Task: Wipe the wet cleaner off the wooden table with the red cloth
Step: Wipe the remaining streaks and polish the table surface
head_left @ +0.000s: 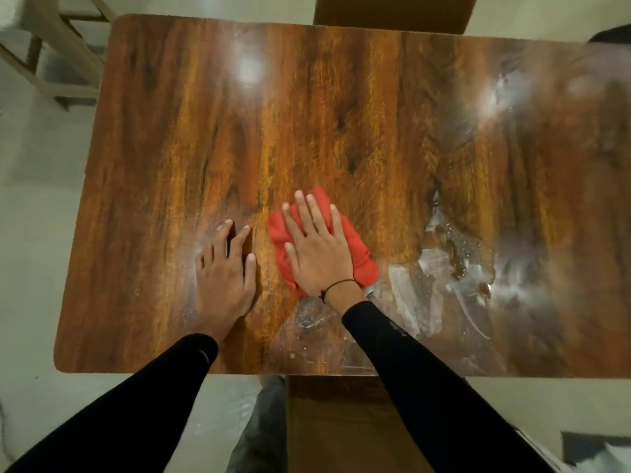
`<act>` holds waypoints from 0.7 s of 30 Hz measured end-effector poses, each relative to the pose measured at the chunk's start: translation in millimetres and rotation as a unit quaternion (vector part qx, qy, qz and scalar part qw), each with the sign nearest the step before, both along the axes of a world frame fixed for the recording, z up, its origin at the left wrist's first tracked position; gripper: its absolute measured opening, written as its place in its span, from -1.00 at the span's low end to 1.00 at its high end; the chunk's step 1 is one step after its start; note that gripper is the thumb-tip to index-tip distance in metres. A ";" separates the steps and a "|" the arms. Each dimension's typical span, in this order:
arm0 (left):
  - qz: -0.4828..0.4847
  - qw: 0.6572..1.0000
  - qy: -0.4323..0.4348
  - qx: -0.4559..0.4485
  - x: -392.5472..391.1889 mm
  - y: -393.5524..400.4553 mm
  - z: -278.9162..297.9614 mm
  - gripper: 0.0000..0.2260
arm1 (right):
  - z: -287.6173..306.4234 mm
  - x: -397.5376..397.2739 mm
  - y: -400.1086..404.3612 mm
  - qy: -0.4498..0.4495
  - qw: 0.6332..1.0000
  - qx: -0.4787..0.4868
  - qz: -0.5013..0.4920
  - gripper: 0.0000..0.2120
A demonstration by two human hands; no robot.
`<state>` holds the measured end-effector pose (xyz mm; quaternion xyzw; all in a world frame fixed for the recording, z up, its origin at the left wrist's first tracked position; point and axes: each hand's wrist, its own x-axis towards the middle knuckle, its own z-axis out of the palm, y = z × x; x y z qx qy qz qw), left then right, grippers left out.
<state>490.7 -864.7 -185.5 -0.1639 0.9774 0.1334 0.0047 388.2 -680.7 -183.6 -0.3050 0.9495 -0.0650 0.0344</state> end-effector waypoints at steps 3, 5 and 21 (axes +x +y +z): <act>0.001 1.000 -0.001 0.002 -3.6 0.7 -0.7 -0.52 | -2.7 -3.9 42.1 0.009 0.994 0.007 0.107 -0.33; -0.003 1.000 -0.002 0.007 -3.2 1.9 -1.5 -0.52 | -1.8 -17.6 62.8 0.012 0.992 0.015 0.126 -0.34; 0.007 1.000 -0.004 0.004 -5.1 6.2 4.8 -0.52 | 9.1 -83.7 151.5 -0.022 0.891 0.012 -0.454 -0.32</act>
